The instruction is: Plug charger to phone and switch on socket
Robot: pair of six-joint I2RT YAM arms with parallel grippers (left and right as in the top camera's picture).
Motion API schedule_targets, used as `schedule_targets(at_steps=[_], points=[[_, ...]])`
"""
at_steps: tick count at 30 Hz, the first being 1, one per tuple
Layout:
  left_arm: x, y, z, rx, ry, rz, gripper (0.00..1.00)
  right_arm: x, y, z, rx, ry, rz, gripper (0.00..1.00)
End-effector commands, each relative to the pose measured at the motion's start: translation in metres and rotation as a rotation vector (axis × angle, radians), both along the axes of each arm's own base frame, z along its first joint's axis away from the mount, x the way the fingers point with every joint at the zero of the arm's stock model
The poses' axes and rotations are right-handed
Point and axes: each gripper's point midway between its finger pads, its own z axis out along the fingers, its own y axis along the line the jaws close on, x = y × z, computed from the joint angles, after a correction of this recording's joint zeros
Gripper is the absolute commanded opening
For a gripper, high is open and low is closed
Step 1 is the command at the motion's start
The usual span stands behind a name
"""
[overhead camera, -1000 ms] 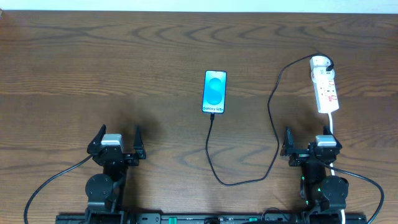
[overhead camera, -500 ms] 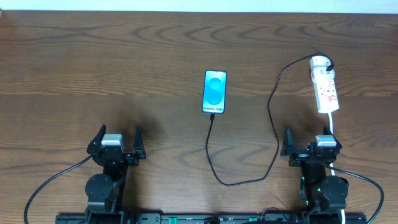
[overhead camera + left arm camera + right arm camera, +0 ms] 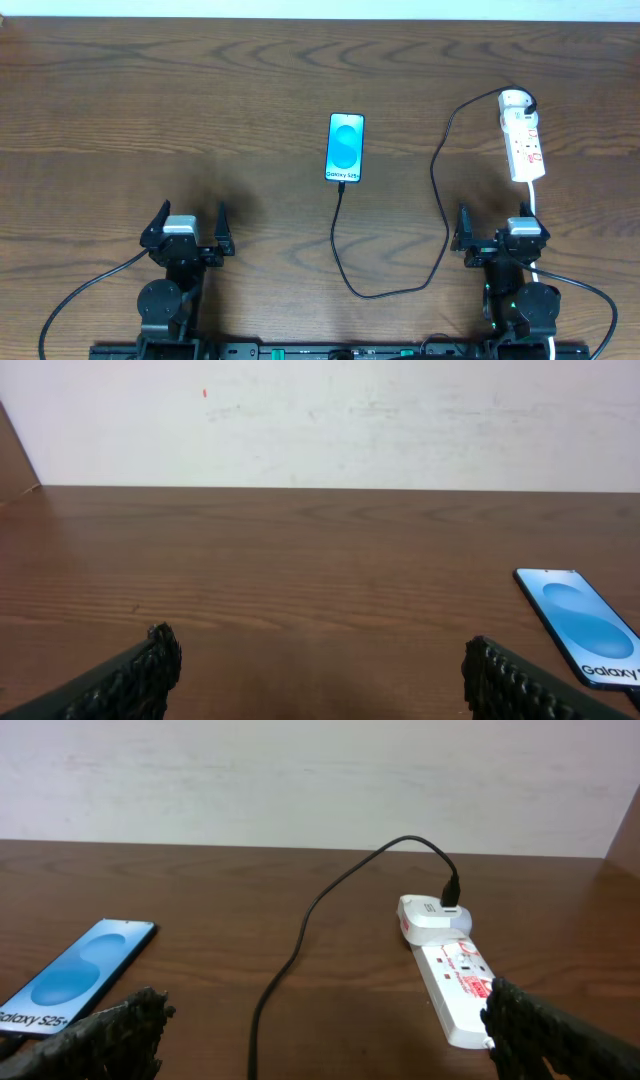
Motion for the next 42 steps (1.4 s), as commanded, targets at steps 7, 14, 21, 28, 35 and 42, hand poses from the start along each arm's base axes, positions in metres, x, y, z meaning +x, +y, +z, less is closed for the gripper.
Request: schedule_targets(at_steps=[7, 14, 21, 28, 35, 42], points=[[-0.0014, 0.0066, -0.0153, 0.016, 0.050, 0.035, 0.92, -0.0002, -0.0039, 0.0001, 0.012, -0.002, -0.020, 0.99], [-0.0014, 0.0066, -0.0153, 0.016, 0.050, 0.035, 0.92, -0.0002, -0.0039, 0.0001, 0.012, -0.002, -0.020, 0.99], [-0.0014, 0.0066, -0.0153, 0.016, 0.050, 0.035, 0.92, -0.0002, -0.0039, 0.0001, 0.012, -0.002, -0.020, 0.99], [-0.0014, 0.0066, -0.0153, 0.016, 0.050, 0.035, 0.92, -0.0002, -0.0039, 0.0001, 0.012, -0.002, -0.020, 0.99], [-0.0014, 0.0066, -0.0153, 0.016, 0.050, 0.035, 0.92, -0.0002, -0.0039, 0.0001, 0.012, -0.002, -0.020, 0.99], [-0.0014, 0.0066, -0.0153, 0.016, 0.050, 0.035, 0.92, -0.0002, -0.0039, 0.0001, 0.012, -0.002, -0.020, 0.99]])
